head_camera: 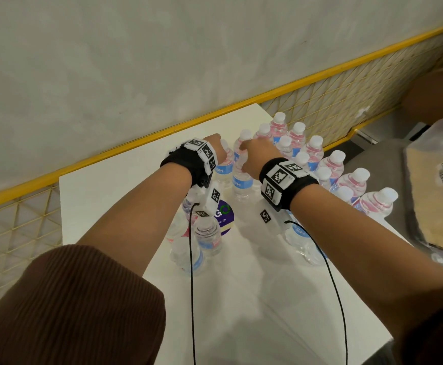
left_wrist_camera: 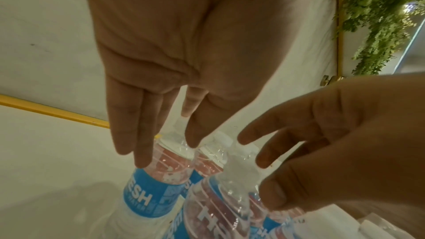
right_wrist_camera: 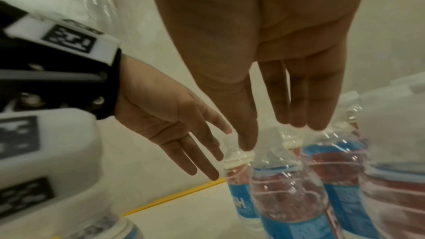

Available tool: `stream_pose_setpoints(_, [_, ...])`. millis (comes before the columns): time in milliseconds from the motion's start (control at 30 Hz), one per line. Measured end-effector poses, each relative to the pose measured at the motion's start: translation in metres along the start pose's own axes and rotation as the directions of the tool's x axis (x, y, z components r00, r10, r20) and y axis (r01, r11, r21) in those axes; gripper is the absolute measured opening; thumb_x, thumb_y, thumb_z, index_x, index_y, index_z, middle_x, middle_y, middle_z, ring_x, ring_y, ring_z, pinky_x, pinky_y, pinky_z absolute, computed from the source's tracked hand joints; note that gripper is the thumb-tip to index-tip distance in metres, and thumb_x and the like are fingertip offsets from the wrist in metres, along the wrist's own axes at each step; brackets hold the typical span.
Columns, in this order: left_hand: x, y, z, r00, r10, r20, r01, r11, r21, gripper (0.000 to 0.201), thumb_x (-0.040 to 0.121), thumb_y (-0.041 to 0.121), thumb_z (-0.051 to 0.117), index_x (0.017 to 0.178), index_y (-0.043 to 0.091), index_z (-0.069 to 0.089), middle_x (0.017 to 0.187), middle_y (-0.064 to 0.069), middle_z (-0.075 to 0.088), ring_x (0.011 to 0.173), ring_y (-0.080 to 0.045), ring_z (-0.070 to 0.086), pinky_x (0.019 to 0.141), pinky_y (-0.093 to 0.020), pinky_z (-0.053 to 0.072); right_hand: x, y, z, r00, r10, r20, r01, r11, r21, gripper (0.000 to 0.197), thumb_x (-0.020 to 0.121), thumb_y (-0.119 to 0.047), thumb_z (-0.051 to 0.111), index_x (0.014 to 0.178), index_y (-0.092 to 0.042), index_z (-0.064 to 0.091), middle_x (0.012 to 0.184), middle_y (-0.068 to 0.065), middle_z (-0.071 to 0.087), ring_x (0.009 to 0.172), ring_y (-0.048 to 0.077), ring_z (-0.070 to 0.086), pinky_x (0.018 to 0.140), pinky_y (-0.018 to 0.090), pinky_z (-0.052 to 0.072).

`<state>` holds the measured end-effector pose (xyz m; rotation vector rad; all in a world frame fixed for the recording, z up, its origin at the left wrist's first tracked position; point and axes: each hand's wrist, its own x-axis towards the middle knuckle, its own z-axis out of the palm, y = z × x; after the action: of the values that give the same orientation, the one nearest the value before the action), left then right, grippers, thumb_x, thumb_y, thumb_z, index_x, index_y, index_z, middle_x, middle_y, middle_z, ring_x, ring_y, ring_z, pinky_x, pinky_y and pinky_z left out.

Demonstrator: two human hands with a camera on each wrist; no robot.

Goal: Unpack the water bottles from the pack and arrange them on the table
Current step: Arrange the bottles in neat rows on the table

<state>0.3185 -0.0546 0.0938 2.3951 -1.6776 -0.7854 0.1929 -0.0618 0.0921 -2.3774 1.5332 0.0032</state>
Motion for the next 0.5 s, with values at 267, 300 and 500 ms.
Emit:
stream_pose_setpoints(267, [-0.031, -0.014, -0.01, 0.998, -0.018, 0.064, 0.008, 0.989, 0.144, 0.036, 0.089, 0.015, 0.06, 0.123, 0.002, 0.06, 0.124, -0.015, 0.062, 0.115, -0.028, 0.059, 0.094, -0.033, 0.047, -0.062, -0.02, 0.01, 0.974, -0.167, 0.153, 0.138, 0.974, 0.181, 0.022, 0.085, -0.011, 0.063, 0.106, -0.008, 0.065, 0.113, 0.01, 0.063, 0.098, 0.024, 0.058, 0.072, 0.023, 0.038])
stream_pose_setpoints(300, [-0.036, -0.019, -0.009, 0.998, -0.025, 0.062, 0.015, 0.987, 0.162, 0.038, 0.089, 0.017, 0.061, 0.124, 0.003, 0.059, 0.126, -0.014, 0.061, 0.117, -0.028, 0.058, 0.096, -0.034, 0.046, -0.069, -0.023, 0.015, 0.968, -0.177, 0.18, 0.139, 0.969, 0.206, 0.023, 0.084, -0.012, 0.064, 0.107, -0.009, 0.065, 0.113, 0.009, 0.062, 0.097, 0.023, 0.057, 0.072, 0.024, 0.038])
stream_pose_setpoints(500, [-0.059, -0.053, 0.003, 0.989, -0.079, 0.127, 0.047, 0.971, 0.235, 0.04, 0.09, 0.023, 0.059, 0.126, 0.005, 0.059, 0.131, -0.014, 0.057, 0.121, -0.029, 0.054, 0.097, -0.035, 0.045, -0.105, -0.047, 0.039, 0.95, -0.231, 0.21, 0.158, 0.936, 0.314, 0.044, 0.086, -0.027, 0.066, 0.127, -0.015, 0.055, 0.123, 0.01, 0.058, 0.111, 0.026, 0.056, 0.086, 0.029, 0.043])
